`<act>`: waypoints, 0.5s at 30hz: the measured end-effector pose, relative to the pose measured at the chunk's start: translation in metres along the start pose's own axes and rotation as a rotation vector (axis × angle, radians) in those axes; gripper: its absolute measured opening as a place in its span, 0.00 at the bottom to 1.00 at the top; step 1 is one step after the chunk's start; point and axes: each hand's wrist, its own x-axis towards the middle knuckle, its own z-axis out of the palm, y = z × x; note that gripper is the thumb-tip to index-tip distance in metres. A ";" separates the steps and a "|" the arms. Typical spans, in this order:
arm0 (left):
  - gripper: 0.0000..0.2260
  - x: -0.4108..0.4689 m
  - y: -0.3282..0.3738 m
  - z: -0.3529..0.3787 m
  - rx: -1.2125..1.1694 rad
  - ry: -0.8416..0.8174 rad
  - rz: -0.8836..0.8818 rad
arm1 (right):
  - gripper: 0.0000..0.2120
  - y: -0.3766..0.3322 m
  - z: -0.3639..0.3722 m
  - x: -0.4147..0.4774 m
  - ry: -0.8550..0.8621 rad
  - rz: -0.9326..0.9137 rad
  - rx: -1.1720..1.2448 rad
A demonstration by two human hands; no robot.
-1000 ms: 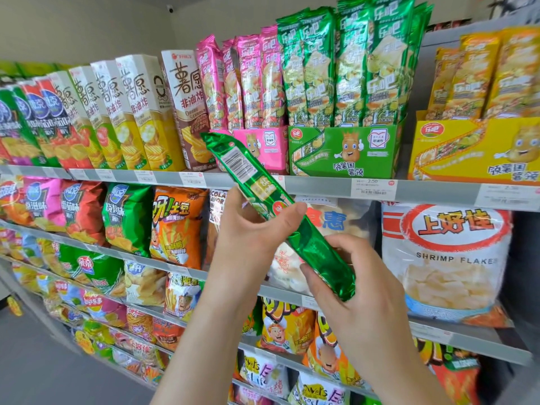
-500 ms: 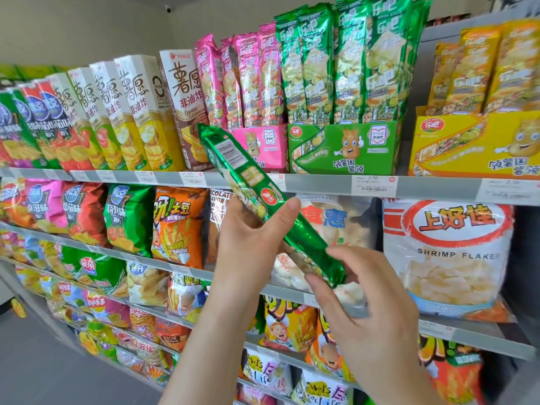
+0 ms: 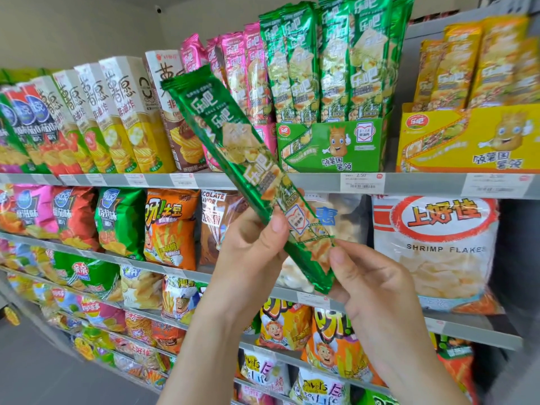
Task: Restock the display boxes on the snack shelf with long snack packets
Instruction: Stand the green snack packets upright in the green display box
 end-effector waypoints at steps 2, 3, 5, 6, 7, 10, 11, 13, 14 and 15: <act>0.37 0.001 -0.003 0.003 -0.019 0.062 0.049 | 0.20 -0.003 0.003 -0.001 -0.070 0.048 0.067; 0.33 0.002 -0.006 0.003 -0.020 0.101 0.071 | 0.22 -0.004 0.004 -0.002 -0.095 0.071 0.088; 0.26 0.003 -0.007 0.003 0.019 0.158 0.086 | 0.23 -0.005 0.005 -0.003 -0.115 0.071 0.032; 0.23 0.003 -0.007 0.002 0.067 0.172 0.089 | 0.21 -0.005 0.005 -0.003 -0.114 0.049 -0.038; 0.20 0.004 -0.006 0.000 0.115 0.184 0.095 | 0.20 -0.006 0.003 -0.003 -0.111 0.024 -0.101; 0.16 0.006 -0.002 -0.003 0.203 0.202 0.143 | 0.20 -0.011 0.001 -0.004 -0.140 -0.032 -0.176; 0.15 0.007 -0.001 -0.002 0.211 0.206 0.151 | 0.19 -0.012 0.001 -0.005 -0.154 -0.054 -0.185; 0.15 0.007 -0.002 0.000 0.214 0.205 0.140 | 0.17 -0.012 0.004 -0.007 -0.130 -0.091 -0.179; 0.14 0.006 -0.004 0.001 0.219 0.191 0.127 | 0.17 -0.011 0.005 -0.007 -0.094 -0.093 -0.161; 0.13 0.005 -0.005 0.001 0.224 0.167 0.108 | 0.18 -0.010 0.005 -0.007 -0.057 -0.086 -0.142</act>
